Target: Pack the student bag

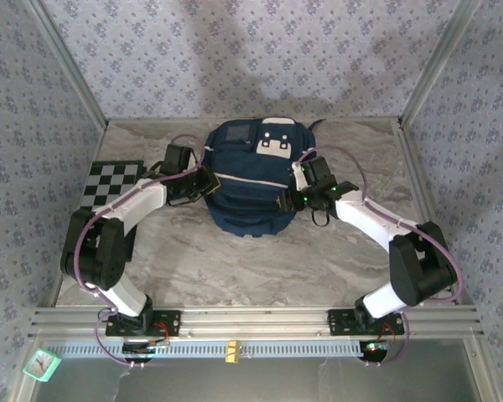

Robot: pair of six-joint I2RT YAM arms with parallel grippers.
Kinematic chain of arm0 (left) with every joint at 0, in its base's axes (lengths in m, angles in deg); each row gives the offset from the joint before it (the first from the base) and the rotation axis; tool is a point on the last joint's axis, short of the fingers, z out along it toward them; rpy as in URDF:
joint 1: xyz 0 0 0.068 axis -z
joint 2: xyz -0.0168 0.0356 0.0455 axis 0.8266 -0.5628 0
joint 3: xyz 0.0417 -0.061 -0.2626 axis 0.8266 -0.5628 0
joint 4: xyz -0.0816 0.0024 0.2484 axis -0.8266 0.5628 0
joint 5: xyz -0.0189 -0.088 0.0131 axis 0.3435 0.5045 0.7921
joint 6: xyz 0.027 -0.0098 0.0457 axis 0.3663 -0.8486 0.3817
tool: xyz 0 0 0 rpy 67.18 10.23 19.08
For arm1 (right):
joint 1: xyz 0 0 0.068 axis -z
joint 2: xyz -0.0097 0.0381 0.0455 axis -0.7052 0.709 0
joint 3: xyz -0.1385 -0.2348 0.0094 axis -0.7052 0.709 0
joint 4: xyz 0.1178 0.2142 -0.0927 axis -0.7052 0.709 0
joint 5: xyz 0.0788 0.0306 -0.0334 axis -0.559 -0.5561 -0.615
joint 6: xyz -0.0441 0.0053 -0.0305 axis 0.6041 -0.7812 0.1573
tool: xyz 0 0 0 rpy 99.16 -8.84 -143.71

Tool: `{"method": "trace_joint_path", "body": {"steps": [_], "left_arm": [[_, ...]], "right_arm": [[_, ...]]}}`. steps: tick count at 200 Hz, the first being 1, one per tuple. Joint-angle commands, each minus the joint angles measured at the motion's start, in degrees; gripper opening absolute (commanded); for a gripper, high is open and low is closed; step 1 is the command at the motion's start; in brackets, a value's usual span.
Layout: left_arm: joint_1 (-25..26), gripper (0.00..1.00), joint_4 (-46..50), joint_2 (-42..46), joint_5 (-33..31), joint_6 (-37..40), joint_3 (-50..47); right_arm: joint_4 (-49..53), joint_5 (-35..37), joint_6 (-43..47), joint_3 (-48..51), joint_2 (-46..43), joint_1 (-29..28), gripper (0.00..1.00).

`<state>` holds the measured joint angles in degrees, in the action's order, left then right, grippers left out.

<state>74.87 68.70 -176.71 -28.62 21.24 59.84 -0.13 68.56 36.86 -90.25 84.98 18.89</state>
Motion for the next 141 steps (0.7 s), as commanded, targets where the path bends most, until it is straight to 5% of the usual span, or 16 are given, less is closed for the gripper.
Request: {"method": "trace_joint_path", "body": {"steps": [1, 77, 141], "left_arm": [[-1.1, 0.00, -1.5, -0.2, -0.6, 0.8, 2.7], [-1.6, 0.00, -1.5, -1.0, -0.1, 0.8, 3.0], [-2.3, 0.00, -1.9, -2.0, 0.5, 0.1, 3.2]], "right_arm": [[-1.2, -4.8, 2.4, -2.7, 3.0, 0.0, 0.52], [-1.6, -5.1, 4.8, -2.7, 8.7, -2.4, 0.38], [-1.3, -1.1, 5.0, -0.8, 9.4, -4.4, 0.36]]}}
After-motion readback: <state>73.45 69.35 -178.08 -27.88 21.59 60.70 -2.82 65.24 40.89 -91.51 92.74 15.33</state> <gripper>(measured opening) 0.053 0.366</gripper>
